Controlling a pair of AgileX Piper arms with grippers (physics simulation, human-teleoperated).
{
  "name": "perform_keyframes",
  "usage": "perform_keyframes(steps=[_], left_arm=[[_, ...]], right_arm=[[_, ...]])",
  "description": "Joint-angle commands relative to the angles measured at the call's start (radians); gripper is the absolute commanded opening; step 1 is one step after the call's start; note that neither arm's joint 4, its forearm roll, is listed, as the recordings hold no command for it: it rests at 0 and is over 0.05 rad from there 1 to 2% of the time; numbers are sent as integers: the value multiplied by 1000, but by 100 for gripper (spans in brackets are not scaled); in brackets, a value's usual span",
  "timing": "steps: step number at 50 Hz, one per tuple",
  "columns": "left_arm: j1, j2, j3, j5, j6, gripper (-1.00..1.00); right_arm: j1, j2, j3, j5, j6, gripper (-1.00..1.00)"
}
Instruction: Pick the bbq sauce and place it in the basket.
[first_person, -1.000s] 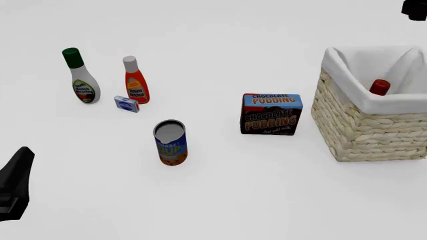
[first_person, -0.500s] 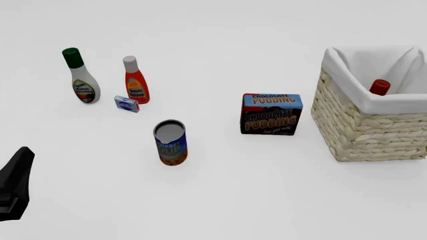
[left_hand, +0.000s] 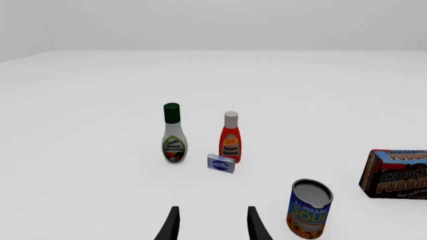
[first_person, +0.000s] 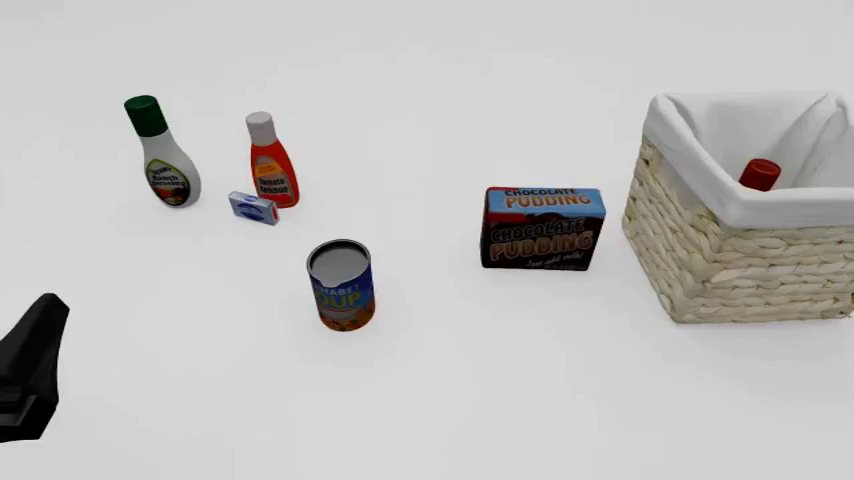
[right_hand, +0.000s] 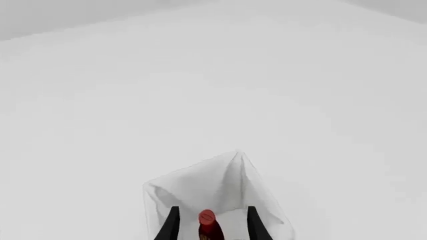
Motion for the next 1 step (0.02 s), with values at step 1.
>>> perform_keyframes(steps=[1], left_arm=[[0, 0, 0, 0, 0, 100]], right_arm=[[-45, -95, 61, -18, 50, 100]])
